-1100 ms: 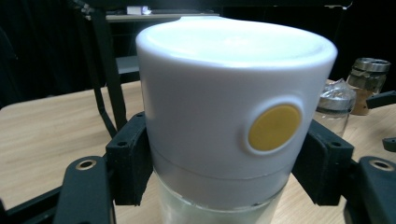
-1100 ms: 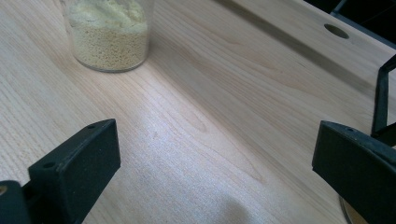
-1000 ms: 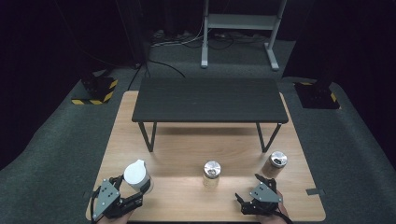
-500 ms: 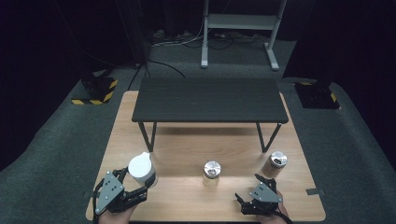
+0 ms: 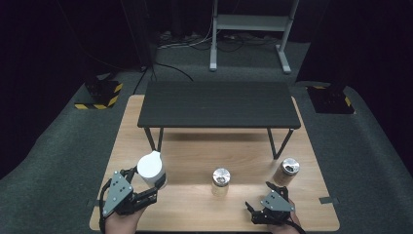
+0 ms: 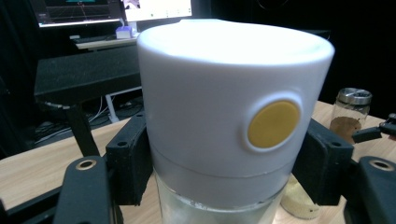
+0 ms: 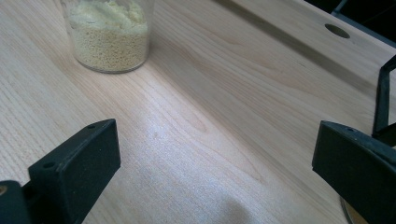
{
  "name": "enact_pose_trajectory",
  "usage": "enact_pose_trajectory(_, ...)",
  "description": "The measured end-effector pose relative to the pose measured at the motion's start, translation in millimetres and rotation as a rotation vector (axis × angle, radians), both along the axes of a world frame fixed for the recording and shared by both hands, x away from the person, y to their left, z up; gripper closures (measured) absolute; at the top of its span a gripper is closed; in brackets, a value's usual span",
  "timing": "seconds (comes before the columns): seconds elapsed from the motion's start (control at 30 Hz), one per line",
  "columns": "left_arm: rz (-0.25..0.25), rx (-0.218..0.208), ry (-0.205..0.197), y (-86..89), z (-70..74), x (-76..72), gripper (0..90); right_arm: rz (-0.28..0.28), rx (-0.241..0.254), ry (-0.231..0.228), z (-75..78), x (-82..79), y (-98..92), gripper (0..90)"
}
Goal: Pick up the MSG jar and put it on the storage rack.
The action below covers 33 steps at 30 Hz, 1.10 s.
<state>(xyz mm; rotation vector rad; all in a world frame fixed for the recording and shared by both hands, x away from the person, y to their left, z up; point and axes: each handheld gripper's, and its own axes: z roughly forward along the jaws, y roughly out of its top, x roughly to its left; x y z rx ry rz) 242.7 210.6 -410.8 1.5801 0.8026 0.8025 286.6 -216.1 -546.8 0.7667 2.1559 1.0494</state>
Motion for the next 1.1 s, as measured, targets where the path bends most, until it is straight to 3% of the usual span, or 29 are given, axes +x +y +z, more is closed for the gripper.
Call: enact_pose_trajectory(1.1, -0.026, -0.028, -0.058, -19.0, 38.6, 27.9, 30.3, 0.010, -0.005, 0.001, -0.1, 0.1, 0.2, 0.0)
